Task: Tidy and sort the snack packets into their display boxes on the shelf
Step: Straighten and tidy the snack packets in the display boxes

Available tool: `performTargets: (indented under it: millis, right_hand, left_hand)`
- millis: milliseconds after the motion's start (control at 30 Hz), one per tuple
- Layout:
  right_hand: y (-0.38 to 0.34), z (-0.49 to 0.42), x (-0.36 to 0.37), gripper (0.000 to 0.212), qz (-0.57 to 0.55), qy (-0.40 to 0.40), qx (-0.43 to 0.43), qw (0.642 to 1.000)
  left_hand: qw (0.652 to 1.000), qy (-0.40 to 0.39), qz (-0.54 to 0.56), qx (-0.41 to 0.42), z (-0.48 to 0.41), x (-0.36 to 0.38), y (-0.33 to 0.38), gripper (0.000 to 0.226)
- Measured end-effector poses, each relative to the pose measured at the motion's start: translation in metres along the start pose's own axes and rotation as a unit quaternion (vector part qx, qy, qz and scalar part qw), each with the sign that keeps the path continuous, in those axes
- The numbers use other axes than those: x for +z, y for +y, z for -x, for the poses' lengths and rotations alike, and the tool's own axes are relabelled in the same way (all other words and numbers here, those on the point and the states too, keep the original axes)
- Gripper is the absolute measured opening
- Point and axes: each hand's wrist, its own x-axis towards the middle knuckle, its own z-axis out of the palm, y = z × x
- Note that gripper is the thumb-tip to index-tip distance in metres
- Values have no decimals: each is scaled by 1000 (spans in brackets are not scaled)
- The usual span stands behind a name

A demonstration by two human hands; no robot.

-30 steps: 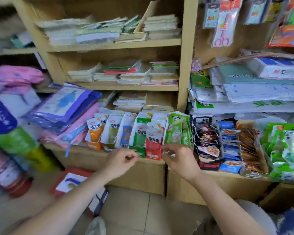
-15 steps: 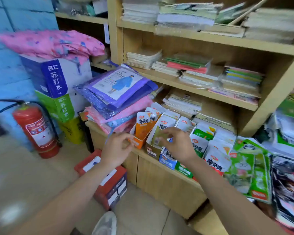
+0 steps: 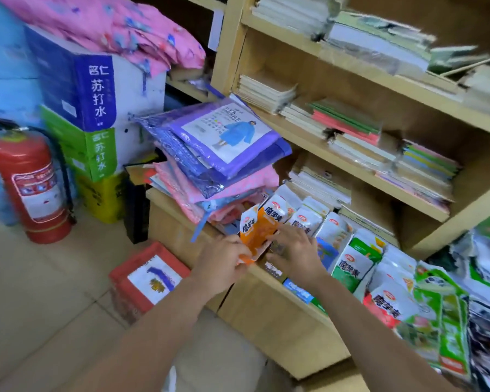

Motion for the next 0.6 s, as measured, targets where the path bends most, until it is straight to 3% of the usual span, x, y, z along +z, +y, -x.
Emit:
performTargets:
  millis: [100, 200, 300, 367, 433, 467, 533, 600]
  right_hand:
    - [4, 9, 13, 39, -25, 37, -21, 999]
    - [9, 9, 19, 36, -72, 60, -9, 996]
    - [10, -3, 16, 35, -122, 123, 11, 985]
    - [14, -19, 8, 39, -154, 199, 38, 967]
    - [19, -36, -1, 54, -166, 235, 77, 955]
    - [21, -43, -4, 65, -160, 222, 101, 957]
    - [25, -54, -6, 81, -141, 164, 136, 967]
    - [26, -61, -5, 79, -126, 132, 135, 974]
  left_hand:
    - [999, 24, 44, -15, 5, -7, -3, 24]
    - [987, 124, 74, -68, 4, -10, -4, 46]
    - [968, 172, 128, -134, -6, -10, 2, 65]
    - [960, 185, 146, -151, -18, -9, 7, 60]
    - [965, 174, 127, -150, -28, -8, 13, 33]
    - [967, 168, 110, -155, -32, -8, 15, 17]
    - [966, 159, 82, -186, -36, -7, 17, 30]
    - [962, 159, 68, -212, -39, -14, 19, 24]
